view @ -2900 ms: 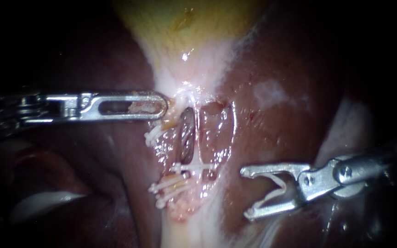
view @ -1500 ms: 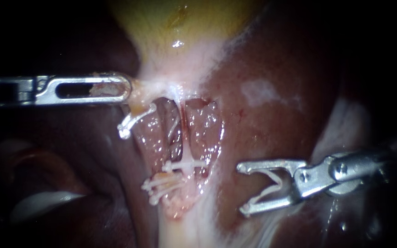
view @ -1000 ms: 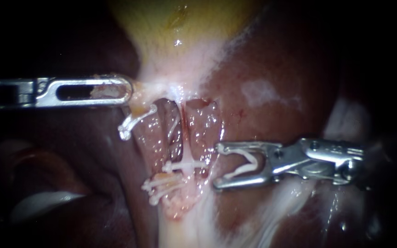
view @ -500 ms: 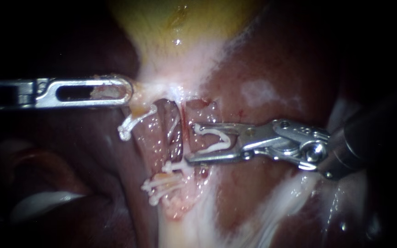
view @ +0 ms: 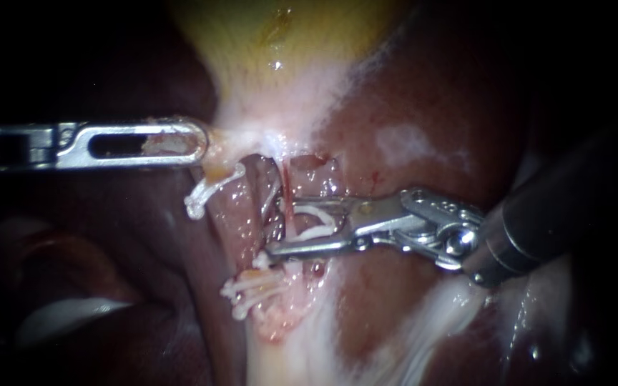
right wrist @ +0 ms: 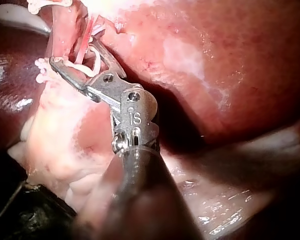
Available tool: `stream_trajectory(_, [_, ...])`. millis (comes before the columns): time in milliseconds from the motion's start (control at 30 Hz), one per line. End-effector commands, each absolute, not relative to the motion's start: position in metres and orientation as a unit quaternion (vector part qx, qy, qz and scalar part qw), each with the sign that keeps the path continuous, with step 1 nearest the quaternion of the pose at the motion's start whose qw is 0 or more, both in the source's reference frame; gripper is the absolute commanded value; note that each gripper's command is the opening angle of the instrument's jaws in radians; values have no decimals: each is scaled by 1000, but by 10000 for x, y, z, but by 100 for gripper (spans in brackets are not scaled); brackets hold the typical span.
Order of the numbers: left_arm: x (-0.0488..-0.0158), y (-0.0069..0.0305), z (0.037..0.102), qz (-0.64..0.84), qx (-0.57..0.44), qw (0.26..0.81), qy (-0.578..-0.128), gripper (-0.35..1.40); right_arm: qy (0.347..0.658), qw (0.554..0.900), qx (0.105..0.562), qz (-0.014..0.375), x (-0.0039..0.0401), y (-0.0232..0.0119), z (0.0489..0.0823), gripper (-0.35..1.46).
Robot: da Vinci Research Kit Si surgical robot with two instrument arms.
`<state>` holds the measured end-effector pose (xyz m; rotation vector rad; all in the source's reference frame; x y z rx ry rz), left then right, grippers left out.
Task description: Clipping second clip right tube
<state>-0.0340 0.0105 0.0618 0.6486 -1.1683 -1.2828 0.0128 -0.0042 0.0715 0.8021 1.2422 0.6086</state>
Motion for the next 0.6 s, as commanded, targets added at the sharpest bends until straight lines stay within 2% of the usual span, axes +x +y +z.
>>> stream_trajectory(33, [-340,105,619,-553,280,601,-504,-35,559,694,364,272,129,-43,714,48])
stream_trajectory(367, [-341,104,620,-553,279,601,-504,-35,562,681,392,259,140,-56,705,47])
stream_trajectory(600, [-341,104,621,-553,280,601,-505,-35,574,655,417,261,145,-61,704,47])
